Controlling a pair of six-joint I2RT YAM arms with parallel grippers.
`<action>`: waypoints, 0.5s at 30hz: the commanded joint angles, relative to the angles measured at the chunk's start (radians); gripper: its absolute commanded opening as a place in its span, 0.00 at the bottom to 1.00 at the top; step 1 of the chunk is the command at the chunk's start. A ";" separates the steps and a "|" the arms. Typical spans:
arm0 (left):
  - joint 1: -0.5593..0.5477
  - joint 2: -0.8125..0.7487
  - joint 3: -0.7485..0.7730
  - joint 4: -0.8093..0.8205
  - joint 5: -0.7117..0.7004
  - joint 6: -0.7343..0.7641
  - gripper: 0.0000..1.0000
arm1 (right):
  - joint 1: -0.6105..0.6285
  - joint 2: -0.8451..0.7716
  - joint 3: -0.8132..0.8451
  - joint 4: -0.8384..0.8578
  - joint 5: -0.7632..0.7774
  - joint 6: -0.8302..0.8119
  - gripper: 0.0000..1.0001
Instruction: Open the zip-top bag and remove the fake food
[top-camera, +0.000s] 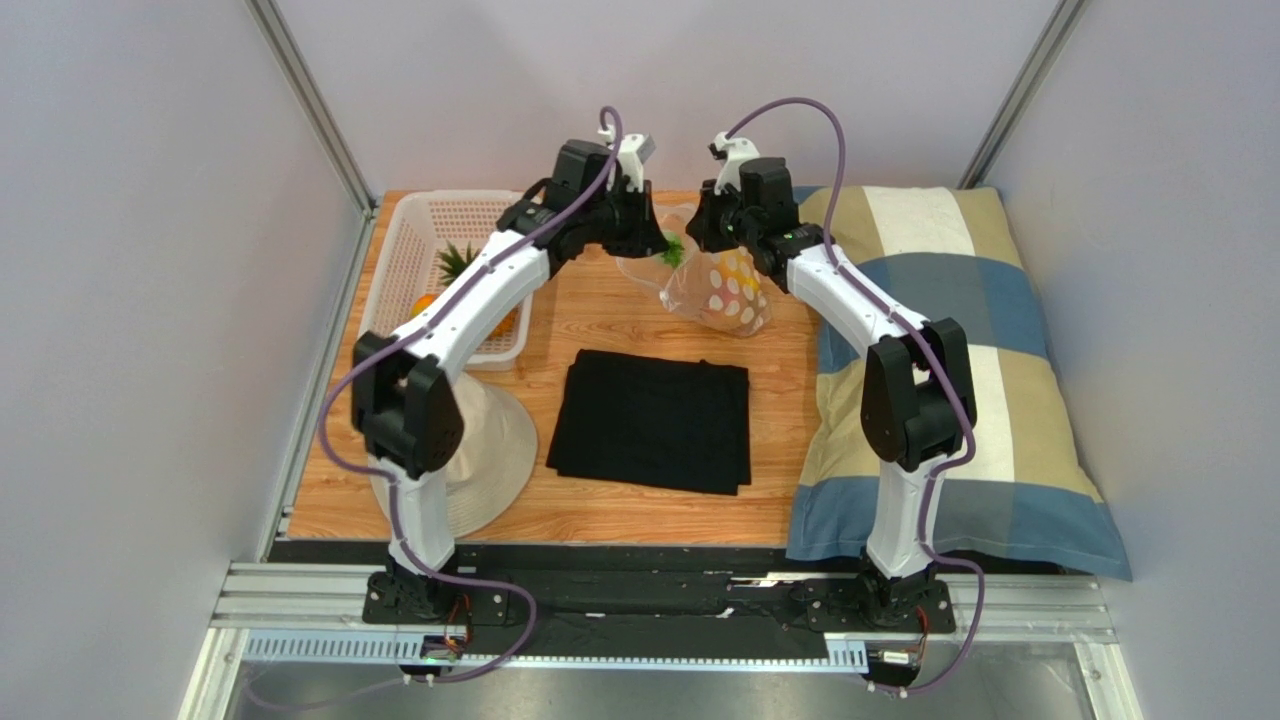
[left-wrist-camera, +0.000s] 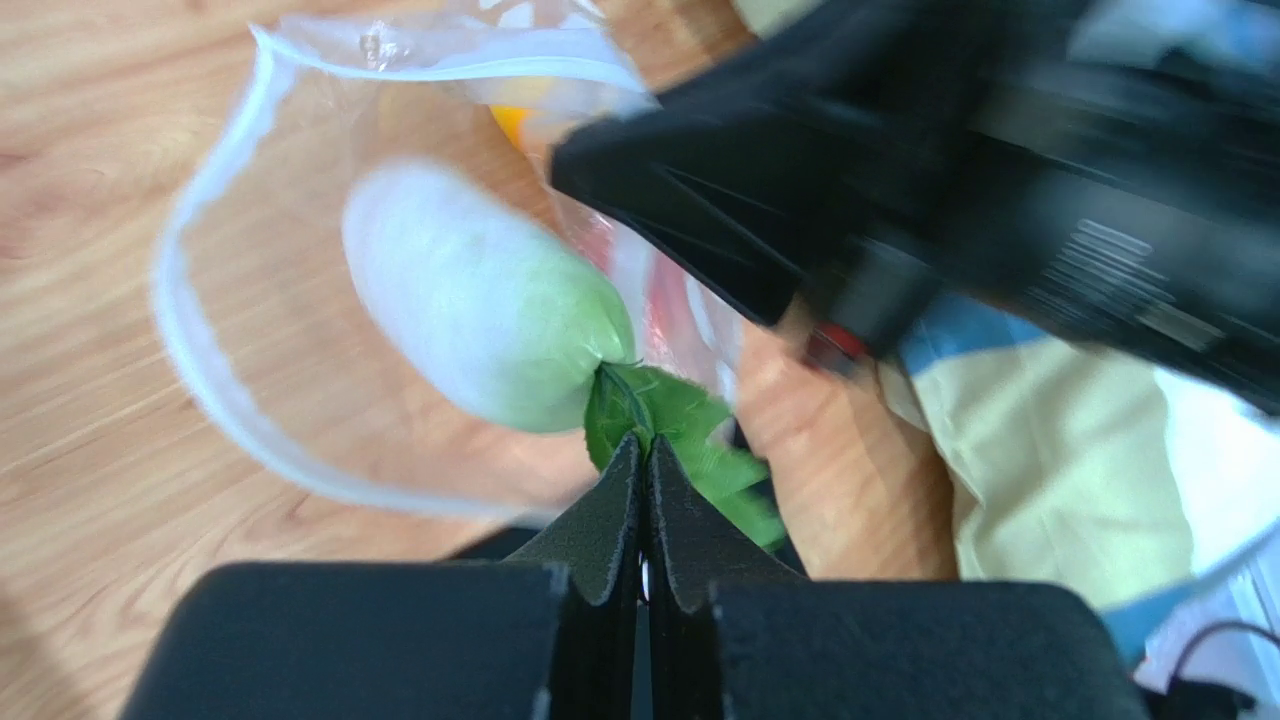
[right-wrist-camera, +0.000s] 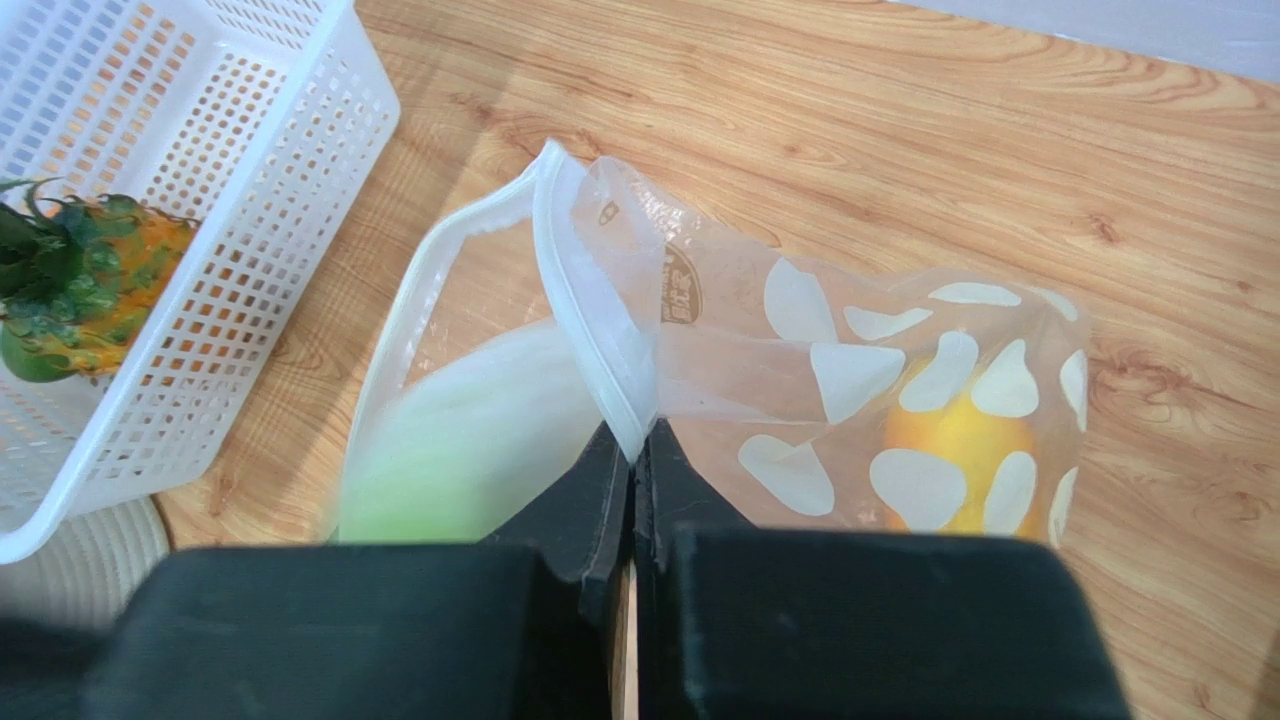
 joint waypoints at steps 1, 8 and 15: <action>-0.004 -0.242 -0.027 -0.014 -0.047 0.121 0.00 | 0.001 0.010 0.037 -0.004 0.052 -0.018 0.00; 0.125 -0.380 -0.146 -0.129 -0.441 0.041 0.00 | 0.001 0.007 0.039 -0.008 0.052 -0.015 0.00; 0.294 -0.459 -0.364 0.054 -0.552 -0.110 0.00 | 0.000 -0.001 0.031 0.001 0.028 -0.007 0.00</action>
